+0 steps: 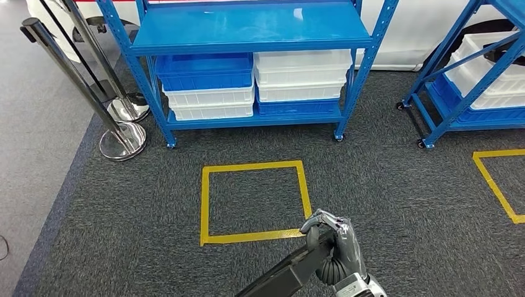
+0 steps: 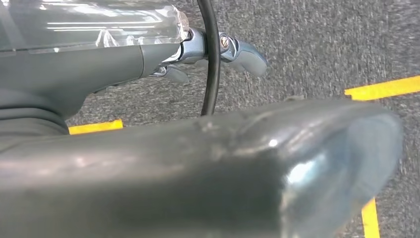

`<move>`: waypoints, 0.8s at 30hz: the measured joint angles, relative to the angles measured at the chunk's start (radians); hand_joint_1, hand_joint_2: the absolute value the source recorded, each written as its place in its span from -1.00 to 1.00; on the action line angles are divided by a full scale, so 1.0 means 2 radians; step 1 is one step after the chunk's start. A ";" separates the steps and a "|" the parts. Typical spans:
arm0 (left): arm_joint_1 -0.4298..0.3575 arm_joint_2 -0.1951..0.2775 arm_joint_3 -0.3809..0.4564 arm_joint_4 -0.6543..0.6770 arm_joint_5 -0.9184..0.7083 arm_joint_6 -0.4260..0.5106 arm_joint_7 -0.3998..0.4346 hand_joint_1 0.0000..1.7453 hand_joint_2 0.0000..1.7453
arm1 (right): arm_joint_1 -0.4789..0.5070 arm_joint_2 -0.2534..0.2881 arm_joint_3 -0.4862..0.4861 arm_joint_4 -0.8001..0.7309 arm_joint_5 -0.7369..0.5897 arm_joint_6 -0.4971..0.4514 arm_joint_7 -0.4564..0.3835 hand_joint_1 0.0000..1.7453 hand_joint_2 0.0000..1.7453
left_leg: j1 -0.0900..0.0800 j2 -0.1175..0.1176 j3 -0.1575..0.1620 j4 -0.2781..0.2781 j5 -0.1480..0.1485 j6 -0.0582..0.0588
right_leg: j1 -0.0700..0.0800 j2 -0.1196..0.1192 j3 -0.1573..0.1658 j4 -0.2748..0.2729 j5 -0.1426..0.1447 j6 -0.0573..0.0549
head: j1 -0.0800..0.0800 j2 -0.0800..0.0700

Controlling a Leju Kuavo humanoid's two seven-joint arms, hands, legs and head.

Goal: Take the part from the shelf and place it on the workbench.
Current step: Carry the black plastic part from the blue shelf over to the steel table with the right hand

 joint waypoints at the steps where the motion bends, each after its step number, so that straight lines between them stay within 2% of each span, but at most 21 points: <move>1: 0.000 0.000 -0.001 0.000 -0.006 0.001 0.001 -1.00 -1.00 | -0.002 0.000 0.000 0.001 0.004 -0.001 0.007 1.00 1.00 | 0.001 0.001 -0.001 -0.002 0.003 0.004 | 0.000 0.000 -0.004 0.010 -0.008 0.002 | 0.000 0.000; 2: -0.002 0.000 -0.004 0.000 -0.017 0.002 0.005 -1.00 -1.00 | -0.006 0.000 -0.002 0.004 0.009 -0.002 0.023 1.00 1.00 | 0.002 0.003 -0.002 -0.004 0.005 0.008 | 0.000 0.001 -0.013 0.030 -0.022 0.004 | 0.000 0.000; 4: -0.009 0.000 -0.015 0.000 -0.044 0.001 0.025 -1.00 -1.00 | -0.039 0.000 -0.010 0.035 0.012 -0.001 0.068 1.00 1.00 | 0.001 0.009 -0.006 -0.004 0.008 0.011 | -0.002 0.001 -0.043 0.093 -0.055 0.007 | 0.000 0.000; 5: -0.015 0.000 -0.021 0.000 -0.053 0.000 0.037 -1.00 -1.00 | -0.066 0.000 -0.017 0.064 0.009 0.002 0.086 1.00 1.00 | 0.001 0.013 -0.009 -0.004 0.009 0.012 | -0.002 0.001 -0.057 0.119 -0.063 0.008 | 0.000 0.000; 6: -0.023 -0.001 -0.026 -0.001 -0.058 -0.001 0.046 -1.00 -1.00 | -0.093 0.000 -0.027 0.095 0.005 0.004 0.094 1.00 1.00 | 0.000 0.017 -0.011 -0.002 0.010 0.012 | -0.003 0.000 -0.063 0.132 -0.061 0.009 | 0.000 0.000; 7: -0.031 -0.002 -0.029 -0.002 -0.061 -0.002 0.052 -1.00 -1.00 | -0.117 0.000 -0.036 0.122 0.003 0.006 0.096 1.00 1.00 | 0.000 0.020 -0.014 -0.001 0.011 0.012 | -0.004 -0.001 -0.059 0.126 -0.051 0.009 | 0.000 0.000; 8: -0.037 -0.003 -0.031 -0.002 -0.062 -0.002 0.054 -1.00 -1.00 | -0.133 0.000 -0.044 0.142 0.002 0.007 0.096 1.00 1.00 | -0.001 0.023 -0.015 0.001 0.011 0.012 | -0.004 -0.003 -0.045 0.102 -0.034 0.008 | 0.000 0.000; 10: -0.042 -0.005 -0.036 -0.004 -0.064 -0.002 0.055 -1.00 -1.00 | -0.152 0.000 -0.054 0.165 0.002 0.008 0.094 1.00 1.00 | -0.002 0.028 -0.015 0.004 0.010 0.009 | 0.000 -0.018 -0.009 0.037 -0.009 0.004 | 0.000 0.000; 11: -0.043 -0.006 -0.037 -0.004 -0.065 -0.002 0.055 -1.00 -1.00 | -0.159 0.001 -0.056 0.173 0.003 0.009 0.094 1.00 1.00 | -0.004 0.032 -0.015 0.005 0.010 0.007 | 0.002 -0.026 0.002 0.014 -0.004 0.002 | 0.000 0.000; 12: -0.043 -0.006 -0.038 -0.004 -0.065 -0.002 0.055 -1.00 -1.00 | -0.162 0.001 -0.057 0.179 0.004 0.009 0.093 1.00 1.00 | -0.005 0.036 -0.015 0.006 0.010 0.005 | 0.004 -0.031 0.006 0.002 -0.004 -0.001 | 0.000 0.000; 13: -0.043 -0.007 -0.038 -0.004 -0.065 -0.002 0.054 -1.00 -1.00 | -0.165 0.001 -0.059 0.183 0.005 0.010 0.093 1.00 1.00 | -0.006 0.041 -0.016 0.006 0.010 0.003 | 0.006 -0.030 0.006 0.000 -0.004 -0.003 | 0.000 0.000; 14: -0.043 -0.007 -0.038 -0.004 -0.065 -0.002 0.054 -1.00 -1.00 | -0.166 0.002 -0.060 0.186 0.005 0.010 0.093 1.00 1.00 | -0.006 0.044 -0.016 0.007 0.009 0.001 | 0.005 -0.025 0.004 -0.002 -0.003 -0.006 | 0.000 0.000; 15: -0.044 -0.007 -0.038 -0.004 -0.065 -0.002 0.054 -1.00 -1.00 | -0.166 0.002 -0.061 0.190 0.006 0.010 0.093 1.00 1.00 | -0.005 0.042 -0.017 0.009 0.006 -0.002 | 0.004 -0.020 0.003 -0.004 -0.002 -0.008 | 0.000 0.000; 16: -0.045 -0.007 -0.038 -0.005 -0.065 -0.002 0.054 -1.00 -1.00 | -0.167 0.002 -0.062 0.193 0.006 0.010 0.093 1.00 1.00 | -0.004 0.034 -0.021 0.017 -0.001 -0.005 | 0.003 -0.015 0.003 -0.005 0.000 -0.011 | 0.000 0.000; 18: -0.045 -0.007 -0.039 -0.005 -0.065 -0.002 0.054 -1.00 -1.00 | -0.170 0.004 -0.062 0.198 0.007 0.010 0.093 1.00 1.00 | -0.002 0.013 -0.041 0.064 -0.031 -0.010 | 0.001 -0.005 0.001 -0.007 0.003 -0.016 | 0.000 0.000; 20: -0.043 -0.007 -0.039 -0.005 -0.065 -0.002 0.054 -1.00 -1.00 | -0.171 0.006 -0.063 0.203 0.007 0.010 0.093 1.00 1.00 | -0.001 0.004 -0.070 0.129 -0.058 -0.012 | 0.001 0.006 -0.001 -0.006 0.004 -0.018 | 0.000 0.000; 21: -0.042 -0.007 -0.039 -0.005 -0.065 -0.002 0.054 -1.00 -1.00 | -0.171 0.007 -0.063 0.205 0.007 0.010 0.093 1.00 1.00 | -0.001 0.003 -0.079 0.149 -0.060 -0.012 | 0.001 0.013 -0.001 -0.005 0.004 -0.018 | 0.000 0.000; 22: -0.042 -0.007 -0.039 -0.005 -0.065 -0.002 0.054 -1.00 -1.00 | -0.171 0.007 -0.063 0.208 0.007 0.010 0.093 1.00 1.00 | -0.001 0.002 -0.080 0.149 -0.051 -0.011 | 0.001 0.019 -0.001 -0.004 0.004 -0.018 | 0.000 0.000; 23: -0.042 -0.007 -0.039 -0.005 -0.065 -0.002 0.054 -1.00 -1.00 | -0.171 0.007 -0.064 0.209 0.007 0.010 0.093 1.00 1.00 | -0.001 0.000 -0.073 0.132 -0.034 -0.010 | 0.001 0.026 -0.001 -0.003 0.003 -0.018 | 0.000 0.000; 24: -0.042 -0.007 -0.039 -0.005 -0.065 -0.002 0.054 -1.00 -1.00 | -0.172 0.007 -0.064 0.211 0.007 0.010 0.093 1.00 1.00 | -0.001 -0.006 -0.060 0.100 -0.013 -0.008 | 0.001 0.032 -0.001 -0.002 0.003 -0.017 | 0.000 0.000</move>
